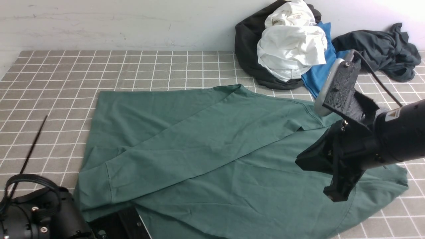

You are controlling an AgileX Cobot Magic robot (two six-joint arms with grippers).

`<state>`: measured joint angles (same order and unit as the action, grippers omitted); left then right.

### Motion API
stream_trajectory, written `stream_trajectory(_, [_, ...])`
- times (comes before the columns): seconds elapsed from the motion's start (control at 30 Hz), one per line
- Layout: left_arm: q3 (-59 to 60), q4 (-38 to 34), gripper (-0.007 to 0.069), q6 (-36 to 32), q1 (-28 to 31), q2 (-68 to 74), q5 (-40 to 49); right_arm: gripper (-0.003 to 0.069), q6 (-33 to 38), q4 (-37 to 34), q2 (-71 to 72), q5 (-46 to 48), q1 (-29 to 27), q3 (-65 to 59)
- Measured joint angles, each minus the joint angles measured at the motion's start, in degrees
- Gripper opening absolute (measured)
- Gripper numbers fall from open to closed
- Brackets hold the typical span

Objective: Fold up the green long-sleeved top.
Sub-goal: Use both arms simultaneously to clamp the lower edge of the clothing fabric

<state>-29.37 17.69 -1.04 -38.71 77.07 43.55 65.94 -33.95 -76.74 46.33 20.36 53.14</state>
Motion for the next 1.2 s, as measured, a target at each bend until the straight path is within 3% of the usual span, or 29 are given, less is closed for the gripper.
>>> stream_trajectory(0.17, [-0.04, 2.05, -0.0008, 2.53, 0.0, -7.11, 3.94, -0.0006, 9.49, 0.08, 0.36, 4.23, 0.0, 0.07])
stream_trajectory(0.33, [-0.04, 2.47, -0.0008, 2.71, 0.0, -12.6, 6.48, 0.0039, 9.17, 5.61, -1.41, 5.98, 0.0, 0.07])
stream_trajectory(0.47, [-0.04, 2.46, -0.0008, 2.71, 0.0, -14.93, 6.93, 0.0183, 4.81, 18.78, -5.81, 6.81, 0.0, -1.63])
stream_trajectory(0.5, [-0.04, 2.46, -0.0008, 2.71, 0.0, -14.91, 6.93, 0.02, 4.67, 19.37, -6.18, 6.74, 0.0, -1.84])
stream_trajectory(0.6, [0.02, 1.54, -0.0008, 2.71, 0.0, -14.96, 6.25, 0.0344, 4.09, 29.52, -8.78, 2.06, 0.0, -7.77])
stream_trajectory(0.73, [0.55, 0.37, -0.0008, 2.71, 0.0, -14.96, 5.86, 0.0382, 3.6, 37.16, -10.0, -8.38, 0.0, -14.09])
stream_trajectory(0.83, [0.8, 0.25, -0.0008, 2.77, 0.0, -14.96, 5.82, 0.0369, 2.58, 41.13, -11.04, -16.27, 0.0, -17.92])
stream_trajectory(0.93, [0.8, 0.14, -0.0008, 3.34, 0.0, -14.99, 5.73, 0.0332, 0.95, 42.68, -11.12, -18.4, 0.0, -19.13])
stream_trajectory(1.1, [0.8, 0.12, -0.0008, 7.94, 0.0, -14.99, 5.61, 0.0098, -8.52, 43.94, -10.77, -20.63, 0.0, -19.77])
stream_trajectory(1.2, [0.8, 0.07, -0.0006, 10.3, 0.0, -14.99, 5.61, 0.0012, -13.95, 43.94, -9.95, -22.05, 0.0, -19.77])
